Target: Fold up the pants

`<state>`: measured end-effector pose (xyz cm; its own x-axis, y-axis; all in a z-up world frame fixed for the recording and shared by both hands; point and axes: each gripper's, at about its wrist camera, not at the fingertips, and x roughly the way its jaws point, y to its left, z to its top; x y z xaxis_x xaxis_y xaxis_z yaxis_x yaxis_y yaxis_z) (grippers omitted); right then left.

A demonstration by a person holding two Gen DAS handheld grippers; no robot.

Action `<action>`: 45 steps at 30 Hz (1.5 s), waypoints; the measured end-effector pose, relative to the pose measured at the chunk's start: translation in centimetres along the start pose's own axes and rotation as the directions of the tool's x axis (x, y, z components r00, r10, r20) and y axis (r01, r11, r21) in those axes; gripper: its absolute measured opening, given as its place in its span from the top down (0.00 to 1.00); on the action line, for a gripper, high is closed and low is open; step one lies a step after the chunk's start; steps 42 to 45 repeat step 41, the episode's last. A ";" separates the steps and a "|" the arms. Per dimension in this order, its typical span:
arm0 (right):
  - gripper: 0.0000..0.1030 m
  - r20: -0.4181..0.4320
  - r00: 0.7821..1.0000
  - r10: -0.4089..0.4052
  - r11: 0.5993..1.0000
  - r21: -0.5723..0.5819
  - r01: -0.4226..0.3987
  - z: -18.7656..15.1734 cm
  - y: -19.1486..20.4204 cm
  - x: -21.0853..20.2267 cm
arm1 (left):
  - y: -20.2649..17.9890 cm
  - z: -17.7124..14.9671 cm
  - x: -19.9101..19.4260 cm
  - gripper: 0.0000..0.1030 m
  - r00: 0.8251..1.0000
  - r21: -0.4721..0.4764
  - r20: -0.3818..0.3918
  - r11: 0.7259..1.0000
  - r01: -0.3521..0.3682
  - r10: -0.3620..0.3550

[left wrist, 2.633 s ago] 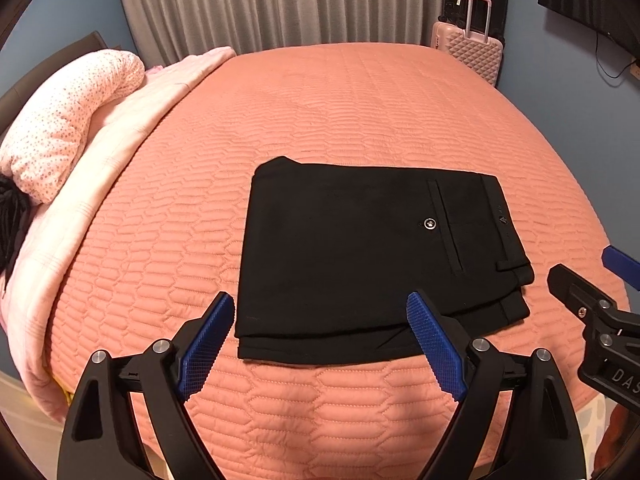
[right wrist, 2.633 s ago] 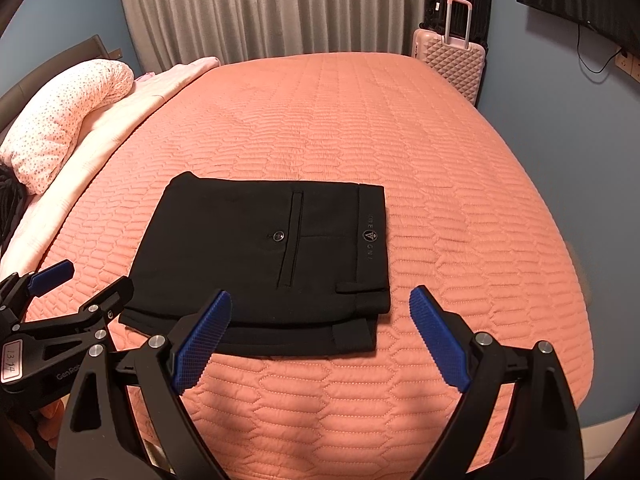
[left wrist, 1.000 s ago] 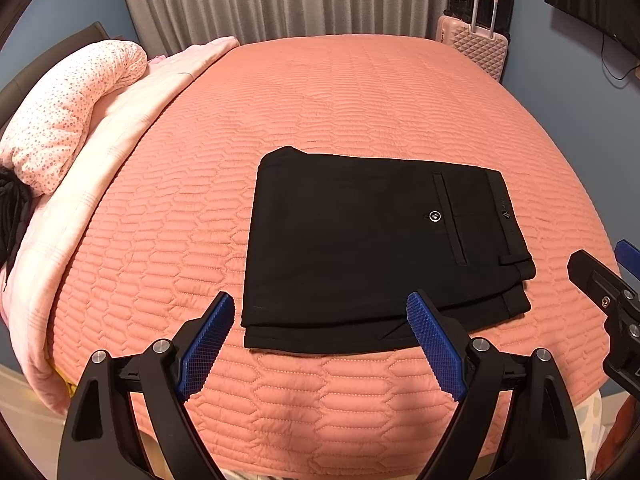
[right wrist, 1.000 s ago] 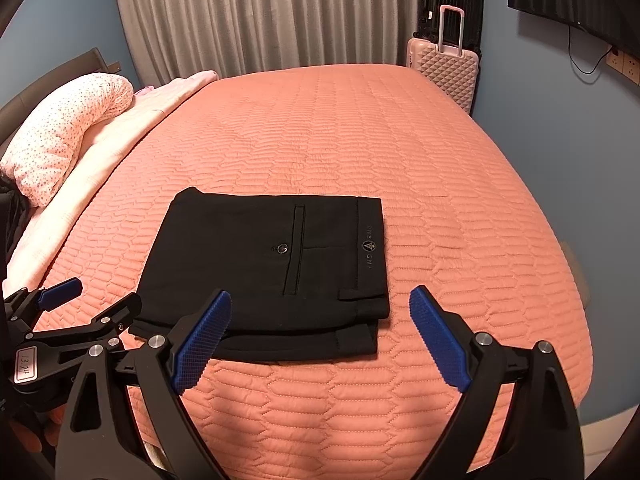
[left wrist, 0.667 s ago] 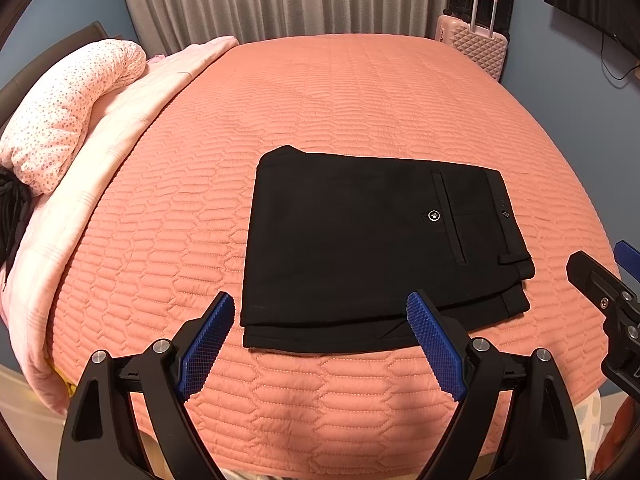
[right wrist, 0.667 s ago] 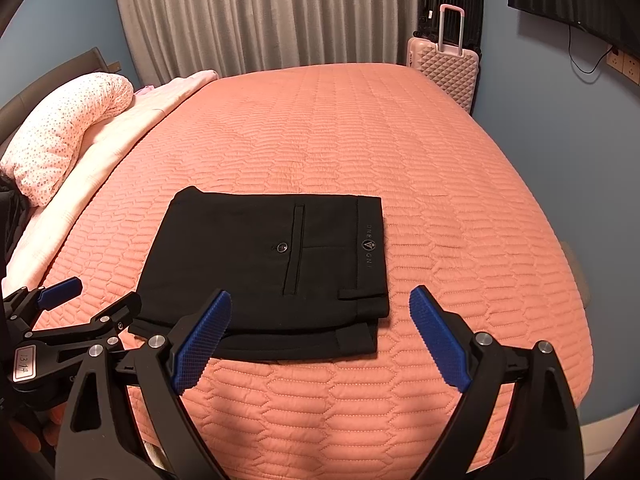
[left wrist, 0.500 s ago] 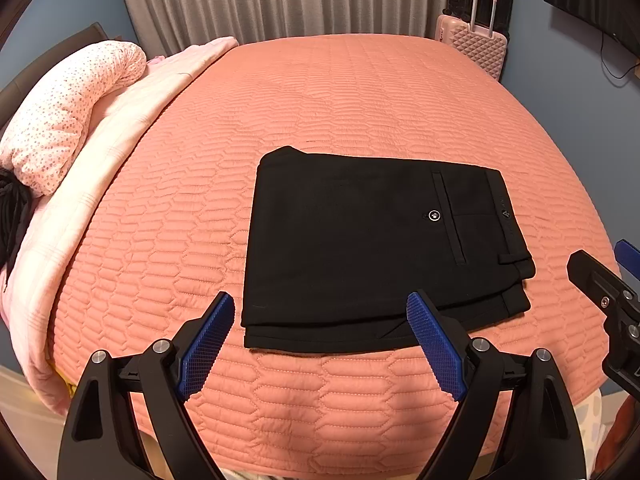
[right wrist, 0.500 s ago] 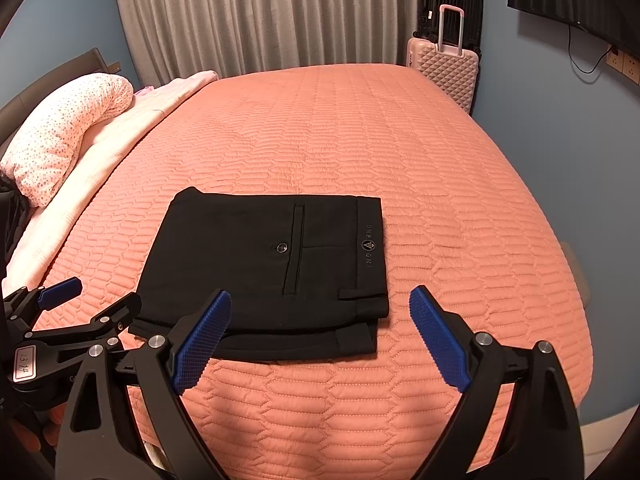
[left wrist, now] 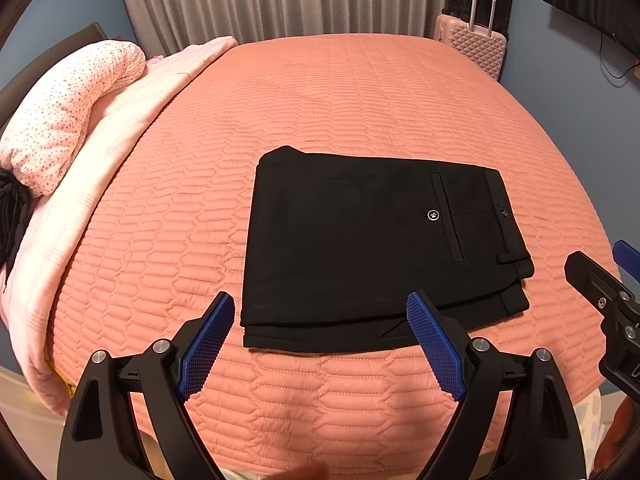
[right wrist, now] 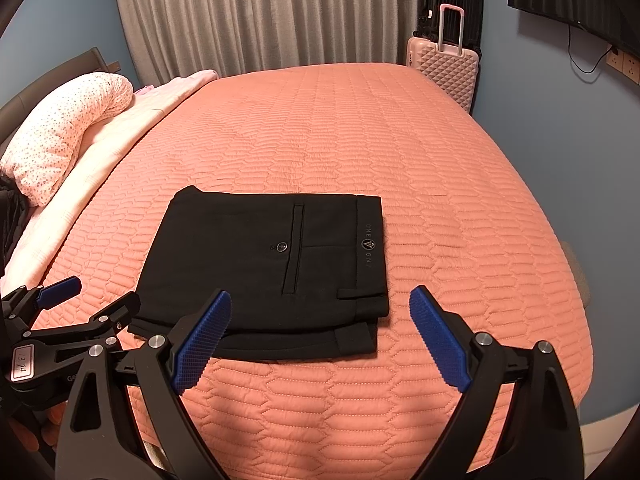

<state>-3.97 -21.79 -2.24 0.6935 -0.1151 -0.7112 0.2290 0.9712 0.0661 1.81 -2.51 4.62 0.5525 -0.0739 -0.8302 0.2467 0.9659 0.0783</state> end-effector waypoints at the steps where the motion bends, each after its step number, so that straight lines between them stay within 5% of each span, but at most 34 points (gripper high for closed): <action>1: 0.13 0.000 1.000 0.000 1.000 0.000 0.000 0.0 0.0 0.0 | 0.0 0.0 0.0 0.16 1.000 0.000 0.000 1.000 -0.001 0.001; 45: 0.13 0.000 1.000 -0.008 1.000 0.012 0.008 -0.3 -0.1 0.1 | 0.4 -0.2 0.2 0.17 1.000 -0.005 -0.011 1.000 -0.006 0.006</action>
